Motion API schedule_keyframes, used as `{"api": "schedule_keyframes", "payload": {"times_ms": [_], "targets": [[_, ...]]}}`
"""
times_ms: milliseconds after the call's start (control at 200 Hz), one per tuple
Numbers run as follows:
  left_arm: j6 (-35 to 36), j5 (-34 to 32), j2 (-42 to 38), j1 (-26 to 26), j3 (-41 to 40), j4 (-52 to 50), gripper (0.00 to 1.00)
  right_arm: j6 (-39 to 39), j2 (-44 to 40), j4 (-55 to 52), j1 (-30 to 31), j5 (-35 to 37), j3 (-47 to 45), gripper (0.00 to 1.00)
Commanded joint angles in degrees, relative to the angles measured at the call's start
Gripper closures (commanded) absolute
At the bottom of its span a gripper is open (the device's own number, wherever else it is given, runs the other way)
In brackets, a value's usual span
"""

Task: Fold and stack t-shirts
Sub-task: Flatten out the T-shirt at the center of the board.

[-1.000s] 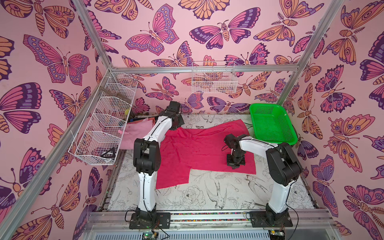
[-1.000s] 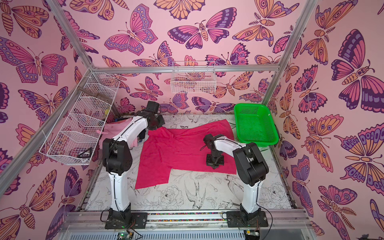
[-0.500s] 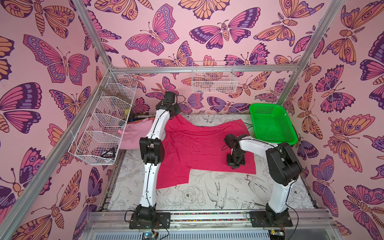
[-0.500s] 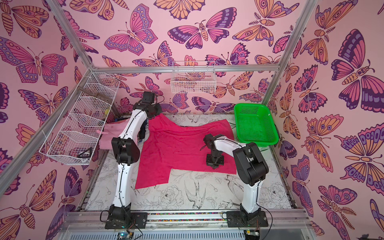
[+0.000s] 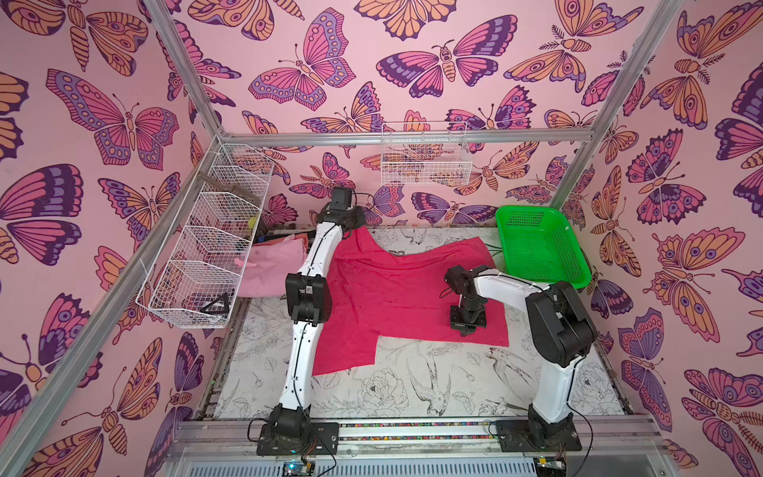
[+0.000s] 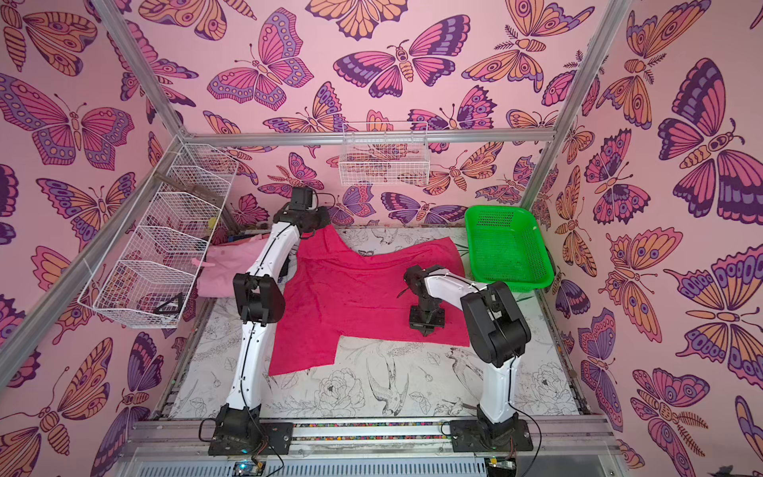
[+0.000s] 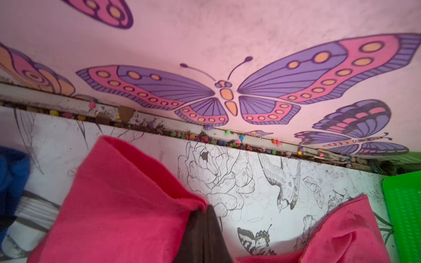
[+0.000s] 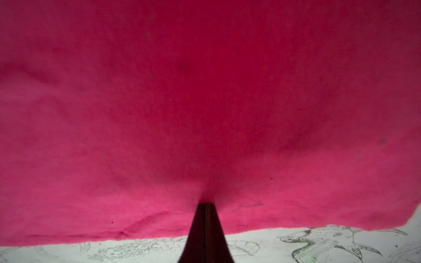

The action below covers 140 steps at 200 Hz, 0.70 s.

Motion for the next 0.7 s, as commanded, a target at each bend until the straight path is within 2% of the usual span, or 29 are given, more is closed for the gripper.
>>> {"api": "schedule_keyframes", "payload": {"times_ms": [0,215,471,696], "targets": [[3.31,0.71,0.40,-0.82,1.07,7.40,1.00,-0.67,3.65,0.86,0.05,-1.29,-0.09,1.00],[6.18,3.47,1.08,-1.54,0.46,16.47,1.00,-1.36,4.55,0.54,0.09,-1.90,0.89,1.00],[3.83,5.74,4.31,-1.03,0.60,27.39,1.00,-1.90,5.45,0.18,0.08,-2.51,1.24,1.00],[0.40,5.65,7.85,0.55,0.71,32.71,1.00,-1.96,5.91,-0.83,0.08,-2.88,2.63,1.00]]}}
